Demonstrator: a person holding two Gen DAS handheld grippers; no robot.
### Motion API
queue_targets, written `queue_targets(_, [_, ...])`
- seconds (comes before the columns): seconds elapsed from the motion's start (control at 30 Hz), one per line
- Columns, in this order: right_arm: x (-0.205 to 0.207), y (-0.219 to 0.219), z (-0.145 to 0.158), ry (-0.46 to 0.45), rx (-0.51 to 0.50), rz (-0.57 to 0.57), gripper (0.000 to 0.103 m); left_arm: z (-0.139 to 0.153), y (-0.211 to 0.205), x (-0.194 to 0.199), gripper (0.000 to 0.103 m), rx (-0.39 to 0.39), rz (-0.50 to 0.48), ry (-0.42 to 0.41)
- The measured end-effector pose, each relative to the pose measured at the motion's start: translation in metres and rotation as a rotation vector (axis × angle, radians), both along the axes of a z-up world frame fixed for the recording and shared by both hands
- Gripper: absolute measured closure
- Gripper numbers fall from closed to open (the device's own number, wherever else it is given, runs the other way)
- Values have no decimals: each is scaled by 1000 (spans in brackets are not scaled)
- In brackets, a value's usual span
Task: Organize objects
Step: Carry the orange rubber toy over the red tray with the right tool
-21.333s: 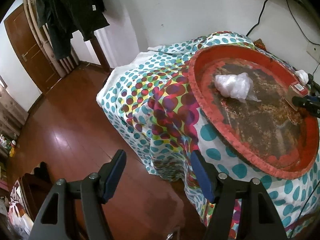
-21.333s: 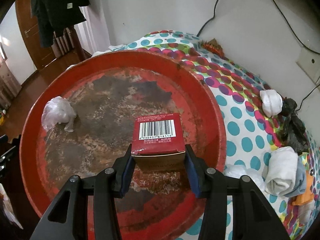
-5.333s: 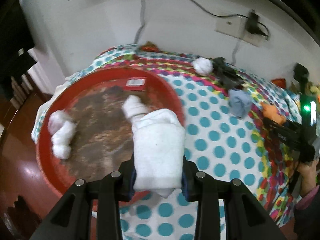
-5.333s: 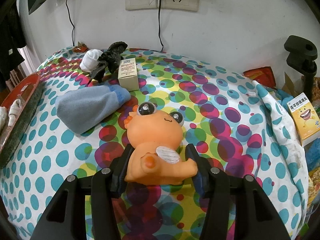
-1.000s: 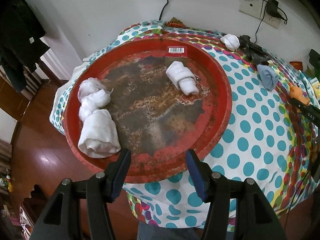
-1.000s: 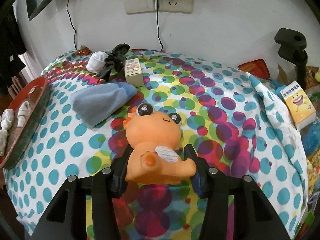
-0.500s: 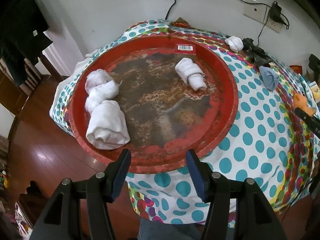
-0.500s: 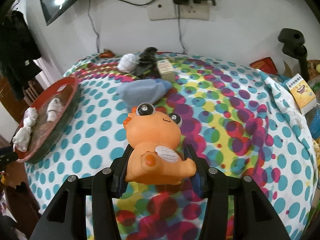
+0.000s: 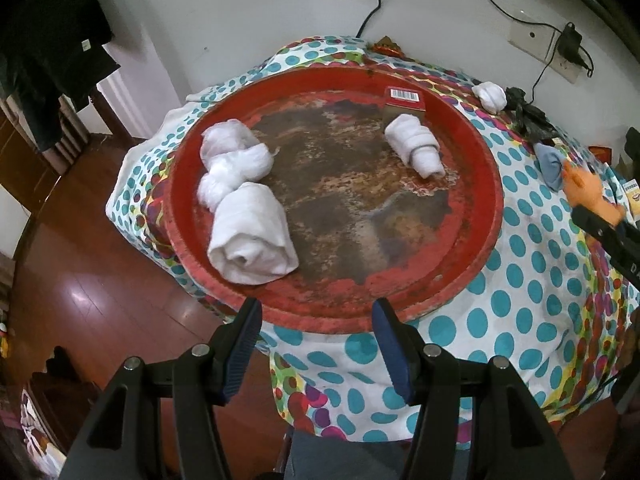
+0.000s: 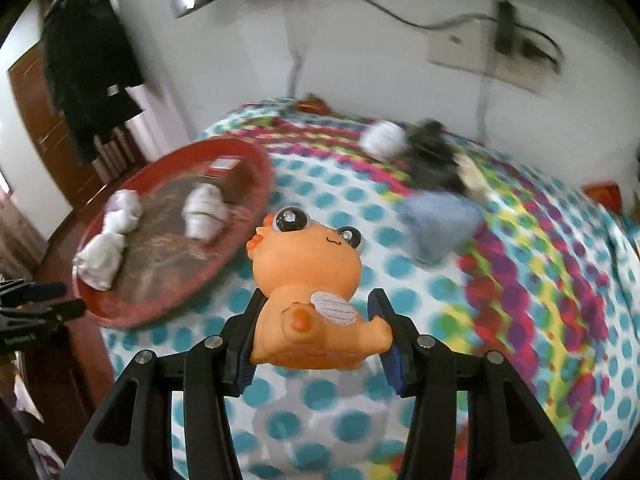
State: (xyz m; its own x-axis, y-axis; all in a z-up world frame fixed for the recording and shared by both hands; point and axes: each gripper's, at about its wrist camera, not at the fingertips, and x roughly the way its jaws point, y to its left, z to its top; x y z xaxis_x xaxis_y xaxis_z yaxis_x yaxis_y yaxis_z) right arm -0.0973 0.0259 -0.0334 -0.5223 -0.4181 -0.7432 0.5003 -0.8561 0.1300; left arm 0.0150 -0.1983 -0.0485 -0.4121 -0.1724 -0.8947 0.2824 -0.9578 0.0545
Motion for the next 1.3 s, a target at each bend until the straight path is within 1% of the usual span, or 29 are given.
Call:
queue_targets(0.13, [-2,-42,9,10,15,72,56,3,-9,5,45,4,23,9])
queue_targets(0.23, [-1,-73,9,11,31,124,56,4,-16,9,45,6,35,13])
queue_targets(0.53, [4,-131,-13,-18,98,207,56,0,-32,20,45,10,55,5])
queue_targets(0.7, [-2,-153,-26,-29,147,218,56,-2,-41,25,45,-2,65,-2])
queue_targets(0.87, [-16,-172,-37,-32,187,204,56,-3,-50,29,45,-10,79,-7])
queue_targets(1.3, [-50,-212,-45,-33,243,191,56,-6,-64,32,45,-15,105,-27])
